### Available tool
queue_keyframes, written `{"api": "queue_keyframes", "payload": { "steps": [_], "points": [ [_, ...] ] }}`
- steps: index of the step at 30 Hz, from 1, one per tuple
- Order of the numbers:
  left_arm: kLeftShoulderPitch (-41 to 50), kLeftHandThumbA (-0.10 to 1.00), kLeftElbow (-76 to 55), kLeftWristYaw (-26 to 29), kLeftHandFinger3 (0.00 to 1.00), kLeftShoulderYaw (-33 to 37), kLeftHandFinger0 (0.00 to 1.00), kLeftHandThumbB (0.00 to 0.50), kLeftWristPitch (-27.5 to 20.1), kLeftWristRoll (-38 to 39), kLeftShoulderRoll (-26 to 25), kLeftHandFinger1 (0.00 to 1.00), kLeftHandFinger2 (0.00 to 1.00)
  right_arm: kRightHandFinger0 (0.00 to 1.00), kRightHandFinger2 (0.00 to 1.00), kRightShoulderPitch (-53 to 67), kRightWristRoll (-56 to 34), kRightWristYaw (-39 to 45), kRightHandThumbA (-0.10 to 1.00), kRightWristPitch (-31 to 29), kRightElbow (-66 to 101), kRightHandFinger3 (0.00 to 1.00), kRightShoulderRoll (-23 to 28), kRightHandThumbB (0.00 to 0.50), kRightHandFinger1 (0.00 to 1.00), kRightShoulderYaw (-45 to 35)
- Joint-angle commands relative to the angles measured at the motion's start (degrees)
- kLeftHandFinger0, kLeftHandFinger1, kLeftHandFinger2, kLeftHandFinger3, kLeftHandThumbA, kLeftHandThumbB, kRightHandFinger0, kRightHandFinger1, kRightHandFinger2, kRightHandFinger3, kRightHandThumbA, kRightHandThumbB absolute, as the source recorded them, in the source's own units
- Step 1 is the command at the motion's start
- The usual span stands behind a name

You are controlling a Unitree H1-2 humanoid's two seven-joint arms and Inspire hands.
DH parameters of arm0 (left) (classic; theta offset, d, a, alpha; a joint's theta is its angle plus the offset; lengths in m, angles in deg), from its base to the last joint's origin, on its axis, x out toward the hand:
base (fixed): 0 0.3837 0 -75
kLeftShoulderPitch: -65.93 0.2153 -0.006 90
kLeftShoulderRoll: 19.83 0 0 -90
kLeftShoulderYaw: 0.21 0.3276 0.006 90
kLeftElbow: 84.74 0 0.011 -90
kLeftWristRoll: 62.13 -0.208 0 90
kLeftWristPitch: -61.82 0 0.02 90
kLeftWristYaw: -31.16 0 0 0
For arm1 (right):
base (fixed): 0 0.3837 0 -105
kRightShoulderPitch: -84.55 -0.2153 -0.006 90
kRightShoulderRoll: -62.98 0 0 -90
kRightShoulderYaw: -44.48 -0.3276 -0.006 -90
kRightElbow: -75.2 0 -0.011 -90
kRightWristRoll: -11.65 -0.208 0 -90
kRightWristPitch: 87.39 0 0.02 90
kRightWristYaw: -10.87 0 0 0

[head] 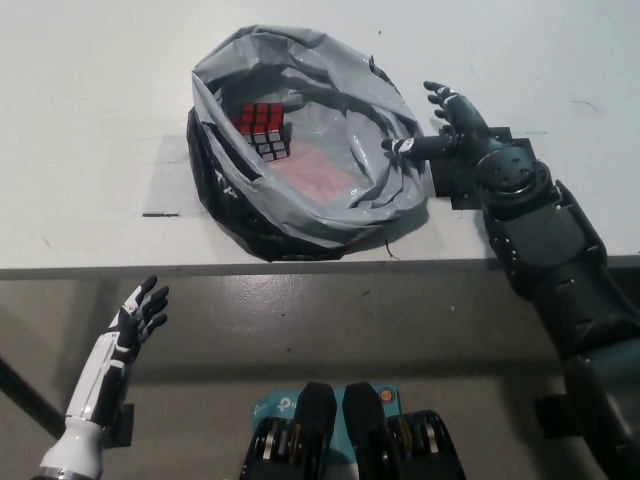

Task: Use the right hand to pick up a rubix's cube and place it into a plastic bag and lift the bag

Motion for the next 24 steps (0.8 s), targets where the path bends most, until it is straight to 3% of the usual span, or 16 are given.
{"api": "queue_keyframes", "payload": {
  "steps": [1, 2, 3, 4, 5, 6, 7, 8, 9, 10, 11, 13, 15, 17, 24],
  "points": [
    [-0.94, 1.00, -1.43, -0.63, 1.00, 0.04, 1.00, 0.205, -0.27, 0.17, -0.95, 1.00, 1.00, 1.00, 1.00, -4.41, 0.70, -0.18, 0.81, -2.65, -0.47, 1.00, -0.46, 0.394, 1.00, 1.00],
    [-0.93, 1.00, -1.49, -0.66, 1.00, 0.06, 1.00, 0.194, -0.17, 0.23, -0.92, 1.00, 1.00, 1.00, 1.00, -4.48, 1.95, -1.21, 0.71, -1.78, -0.39, 1.00, -0.37, 0.389, 1.00, 2.03],
    [-0.93, 1.00, -1.52, -0.68, 1.00, 0.07, 1.00, 0.194, -0.15, 0.27, -0.91, 1.00, 1.00, 1.00, 1.00, -4.55, 3.15, -2.31, 0.68, -1.10, -0.32, 1.00, -0.30, 0.377, 1.00, 2.98],
    [-0.92, 1.00, -1.57, -0.71, 1.00, 0.08, 1.00, 0.184, -0.26, 0.28, -0.91, 1.00, 1.00, 0.82, 1.00, -4.62, 4.11, -4.10, 0.47, -0.45, -0.36, 1.00, -0.34, 0.335, 0.89, 3.66],
    [-0.92, 1.00, -1.58, -0.72, 1.00, 0.09, 1.00, 0.184, -0.28, 0.29, -0.92, 1.00, 1.00, 0.82, 1.00, -4.64, 4.36, -4.75, 0.47, -0.26, -0.38, 1.00, -0.36, 0.335, 0.89, 3.87],
    [-1.00, 1.00, -1.55, -0.76, 1.00, 0.09, 1.00, 0.177, -0.33, 0.26, -1.00, 1.00, 1.00, 0.63, 0.76, -4.69, 4.70, -6.12, 0.29, -0.05, -0.50, 0.79, -0.43, 0.314, 0.69, 4.11],
    [-1.09, 1.00, -1.55, -0.77, 1.00, 0.09, 1.00, 0.175, -0.31, 0.19, -1.07, 1.00, 1.00, 0.50, 0.60, -4.74, 5.05, -7.56, 0.09, -0.07, -0.72, 0.60, -0.49, 0.298, 0.57, 4.23],
    [-1.09, 1.00, -1.59, -0.75, 1.00, 0.08, 1.00, 0.175, -0.27, 0.17, -1.07, 1.00, 1.00, 0.50, 0.60, -4.75, 5.17, -8.06, 0.09, -0.15, -0.83, 0.60, -0.50, 0.298, 0.57, 4.30],
    [-1.03, 1.00, -1.81, -0.65, 1.00, 0.06, 1.00, 0.175, 0.07, 0.08, -1.05, 1.00, 1.00, 0.43, 0.41, -4.44, 6.10, -9.53, -0.06, -0.65, -0.58, 0.40, -0.42, 0.271, 0.46, 4.97],
    [-1.00, 1.00, -1.86, -0.63, 1.00, 0.05, 1.00, 0.176, 0.11, 0.04, -1.07, 1.00, 1.00, 0.10, 0.13, -4.25, 6.58, -10.52, -0.10, -1.22, -0.51, 0.27, -0.39, 0.245, 0.12, 5.30],
    [-1.03, 1.00, -1.79, -0.63, 1.00, 0.02, 1.00, 0.180, -0.03, 0.05, -1.09, 1.00, 1.00, 0.02, 0.12, -4.18, 6.61, -11.05, -0.10, -1.71, -0.58, 0.29, -0.37, 0.214, 0.02, 5.38],
    [-1.05, 1.00, -1.83, -0.54, 1.00, -0.01, 1.00, 0.181, 0.03, -0.03, -1.06, 1.00, 1.00, 0.00, 0.37, -4.20, 6.81, -10.88, -0.10, -1.49, -0.36, 0.53, -0.15, 0.224, 0.11, 5.65],
    [-1.08, 1.00, -1.64, -0.46, 1.00, 0.04, 1.00, 0.179, -0.14, -0.23, -1.03, 1.00, 1.00, 0.00, 0.65, -3.99, 6.84, -10.91, -0.10, -1.46, 0.42, 0.64, 0.08, 0.213, 0.29, 5.67],
    [-1.15, 1.00, -1.57, -0.49, 1.00, 0.05, 1.00, 0.177, -0.20, -0.19, -0.99, 1.00, 1.00, 0.02, 0.73, -3.45, 5.81, -11.28, -0.10, -2.06, 2.02, 0.67, 0.07, 0.210, 0.36, 4.48],
    [-1.54, 1.00, -1.32, -0.61, 1.00, 0.06, 1.00, 0.170, -0.37, -0.05, -1.04, 1.00, 1.00, 0.00, 0.76, -1.89, 5.52, -12.41, -0.10, -2.66, 9.12, 0.69, 0.11, 0.177, 0.36, 3.12]
  ]
}}
